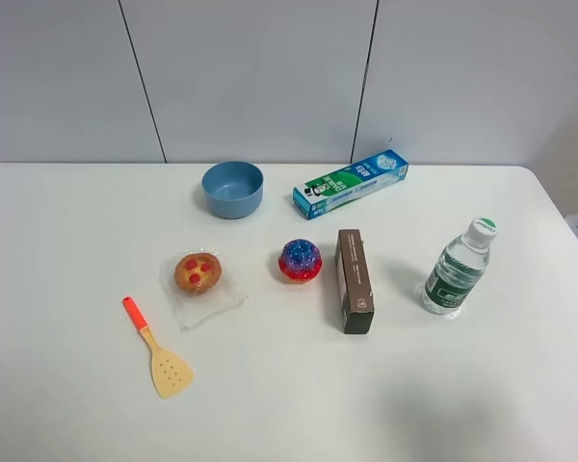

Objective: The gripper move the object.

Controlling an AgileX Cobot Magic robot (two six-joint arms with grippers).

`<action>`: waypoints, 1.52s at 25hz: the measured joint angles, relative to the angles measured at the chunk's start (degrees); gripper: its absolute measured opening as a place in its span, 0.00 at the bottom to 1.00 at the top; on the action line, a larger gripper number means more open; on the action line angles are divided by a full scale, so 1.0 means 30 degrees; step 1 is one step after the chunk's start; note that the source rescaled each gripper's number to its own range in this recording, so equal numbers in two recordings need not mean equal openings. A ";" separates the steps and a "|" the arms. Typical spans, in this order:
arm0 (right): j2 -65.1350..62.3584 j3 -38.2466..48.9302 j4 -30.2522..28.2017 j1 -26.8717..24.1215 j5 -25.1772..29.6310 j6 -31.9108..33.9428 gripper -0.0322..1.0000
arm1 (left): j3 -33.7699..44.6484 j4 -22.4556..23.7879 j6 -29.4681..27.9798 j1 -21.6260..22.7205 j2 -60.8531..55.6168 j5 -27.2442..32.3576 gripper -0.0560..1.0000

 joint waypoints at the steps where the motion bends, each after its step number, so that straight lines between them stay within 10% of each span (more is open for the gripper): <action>1: 0.0000 0.0000 0.0000 0.0000 0.0000 0.0000 1.00 | 0.0000 0.0000 0.0000 0.0000 0.0000 0.0000 1.00; 38: 0.0000 0.0000 0.0000 0.0000 0.0000 0.0000 1.00 | 0.0000 0.0000 0.0000 0.0000 0.0000 0.0000 1.00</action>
